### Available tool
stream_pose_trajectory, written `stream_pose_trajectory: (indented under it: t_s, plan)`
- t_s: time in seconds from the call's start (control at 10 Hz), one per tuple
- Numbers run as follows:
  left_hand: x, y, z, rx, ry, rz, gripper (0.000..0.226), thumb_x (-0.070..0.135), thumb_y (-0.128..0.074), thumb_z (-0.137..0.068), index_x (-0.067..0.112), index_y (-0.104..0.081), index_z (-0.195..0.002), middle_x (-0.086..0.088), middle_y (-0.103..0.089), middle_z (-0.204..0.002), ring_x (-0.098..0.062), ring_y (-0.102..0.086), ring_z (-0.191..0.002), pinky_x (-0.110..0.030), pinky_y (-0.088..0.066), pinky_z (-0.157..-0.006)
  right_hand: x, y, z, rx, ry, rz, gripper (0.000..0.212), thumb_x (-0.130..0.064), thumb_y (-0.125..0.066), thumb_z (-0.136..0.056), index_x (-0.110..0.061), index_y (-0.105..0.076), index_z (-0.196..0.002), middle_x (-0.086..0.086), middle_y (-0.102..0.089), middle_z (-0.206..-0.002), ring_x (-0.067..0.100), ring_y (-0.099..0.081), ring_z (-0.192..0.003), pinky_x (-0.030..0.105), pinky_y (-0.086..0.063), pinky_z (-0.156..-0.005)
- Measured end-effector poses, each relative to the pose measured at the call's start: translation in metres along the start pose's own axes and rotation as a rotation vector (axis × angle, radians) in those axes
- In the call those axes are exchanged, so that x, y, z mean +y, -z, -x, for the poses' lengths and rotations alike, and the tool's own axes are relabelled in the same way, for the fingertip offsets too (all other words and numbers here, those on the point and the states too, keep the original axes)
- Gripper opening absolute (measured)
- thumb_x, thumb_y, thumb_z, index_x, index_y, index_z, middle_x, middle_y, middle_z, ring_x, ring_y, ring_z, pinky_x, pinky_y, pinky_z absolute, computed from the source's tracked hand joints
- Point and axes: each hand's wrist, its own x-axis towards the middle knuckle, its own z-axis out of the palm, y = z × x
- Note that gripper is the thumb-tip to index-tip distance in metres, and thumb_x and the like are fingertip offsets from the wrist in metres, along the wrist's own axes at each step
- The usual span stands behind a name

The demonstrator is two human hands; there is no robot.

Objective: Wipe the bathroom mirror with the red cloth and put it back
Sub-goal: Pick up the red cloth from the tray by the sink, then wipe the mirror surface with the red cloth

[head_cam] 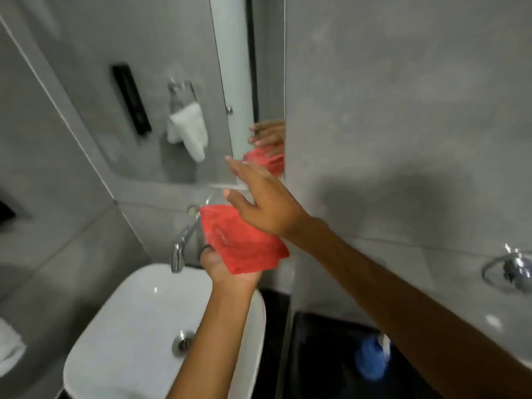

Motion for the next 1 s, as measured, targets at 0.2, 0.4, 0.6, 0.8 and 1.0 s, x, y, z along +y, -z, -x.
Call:
stream_pose_trajectory:
  t_s: [0.2, 0.4, 0.6, 0.8, 1.0]
  plan:
    - [0.082, -0.133, 0.015, -0.155, -0.253, 0.195, 0.07, 0.061, -0.02, -0.1, 0.015, -0.07, -0.115, -0.03, -0.048, -0.15, -0.052, -0.049, -0.133, -0.07, -0.023, -0.117, -0.042, 0.1, -0.089, 0.249, 0.19, 0.207, 0.058, -0.028, -0.058, -0.1, -0.015, -0.04, -0.154, 0.014, -0.046, -0.154, 0.027, -0.035, -0.15, 0.044, -0.036, -0.121]
    - [0.137, -0.297, 0.063, -0.492, -0.691, 0.28, 0.073, 0.075, -0.032, -0.094, 0.029, -0.042, -0.149, -0.005, -0.063, -0.12, -0.029, -0.053, -0.132, -0.054, -0.028, -0.124, -0.098, 0.241, -0.16, 0.702, 0.404, 0.575, 0.057, -0.036, -0.043, -0.104, -0.015, -0.038, -0.156, 0.01, -0.034, -0.165, 0.027, -0.02, -0.158, 0.044, -0.016, -0.127]
    - [0.159, -0.405, 0.054, -0.067, -1.675, -0.776, 0.059, 0.041, -0.011, -0.11, 0.018, 0.005, -0.162, -0.005, 0.01, -0.172, -0.028, 0.011, -0.159, -0.049, 0.006, -0.131, -0.095, 0.349, -0.197, 0.823, 0.278, 0.916, 0.067, -0.047, -0.019, -0.106, -0.013, -0.018, -0.163, 0.011, -0.011, -0.172, 0.027, -0.001, -0.16, 0.048, -0.004, -0.131]
    - [0.152, -0.441, 0.045, 0.17, -1.879, -0.953, 0.064, 0.045, -0.014, -0.108, 0.016, 0.003, -0.163, -0.008, 0.006, -0.173, -0.034, 0.009, -0.159, -0.055, 0.002, -0.13, -0.073, 0.348, -0.211, 0.886, 0.292, 1.0, 0.068, -0.055, -0.011, -0.105, -0.023, -0.002, -0.164, 0.005, 0.003, -0.173, 0.021, 0.01, -0.16, 0.048, -0.003, -0.131]
    - [0.111, -0.44, 0.048, -0.152, -2.298, -1.26, 0.07, 0.046, -0.025, -0.108, 0.018, 0.007, -0.163, -0.007, 0.014, -0.172, -0.03, 0.017, -0.158, -0.053, 0.009, -0.129, -0.07, 0.345, -0.213, 0.935, 0.32, 0.975, 0.064, -0.049, -0.018, -0.107, -0.025, -0.002, -0.164, 0.001, 0.005, -0.173, 0.014, 0.014, -0.159, 0.037, 0.006, -0.13]
